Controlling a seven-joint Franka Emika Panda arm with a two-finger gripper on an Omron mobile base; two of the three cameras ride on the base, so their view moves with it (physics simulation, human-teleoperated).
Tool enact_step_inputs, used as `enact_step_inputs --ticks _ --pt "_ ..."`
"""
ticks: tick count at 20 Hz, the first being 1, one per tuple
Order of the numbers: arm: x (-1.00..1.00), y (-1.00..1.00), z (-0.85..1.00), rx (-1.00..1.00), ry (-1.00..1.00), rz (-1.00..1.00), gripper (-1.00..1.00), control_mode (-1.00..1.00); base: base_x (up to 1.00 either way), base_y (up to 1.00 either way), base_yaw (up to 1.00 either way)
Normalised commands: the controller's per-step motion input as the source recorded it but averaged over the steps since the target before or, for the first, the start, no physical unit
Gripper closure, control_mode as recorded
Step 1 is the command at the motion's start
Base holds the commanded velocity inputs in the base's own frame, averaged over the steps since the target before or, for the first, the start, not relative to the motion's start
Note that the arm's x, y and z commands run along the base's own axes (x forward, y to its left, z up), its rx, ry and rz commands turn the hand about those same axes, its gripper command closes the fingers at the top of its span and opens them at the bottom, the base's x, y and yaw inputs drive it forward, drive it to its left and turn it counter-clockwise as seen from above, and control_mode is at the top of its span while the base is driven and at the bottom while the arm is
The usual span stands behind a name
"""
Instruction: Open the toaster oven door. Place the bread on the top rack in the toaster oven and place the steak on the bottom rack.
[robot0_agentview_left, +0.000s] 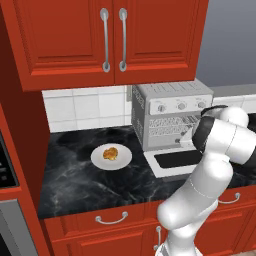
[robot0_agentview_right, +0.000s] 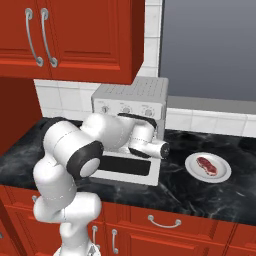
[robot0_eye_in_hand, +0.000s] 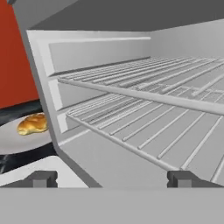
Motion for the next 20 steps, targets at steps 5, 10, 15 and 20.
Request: enact_step_inputs --ticks 5,10,15,20 --pt "0.21 0.00 -0.03 0.17 -0.09 0.01 -1.00 -1.00 0.00 0.00 0.00" --pt "0.41 0.00 -0.04 0.17 -0.01 0.00 -1.00 -1.00 0.00 0.00 0.00" --pt "0.70 0.00 -0.08 0.13 0.02 0.00 -1.00 -1.00 0.00 0.00 0.00" --pt "0.72 0.00 -0.43 0.06 0.06 0.00 -1.00 -1.00 0.00 0.00 0.00"
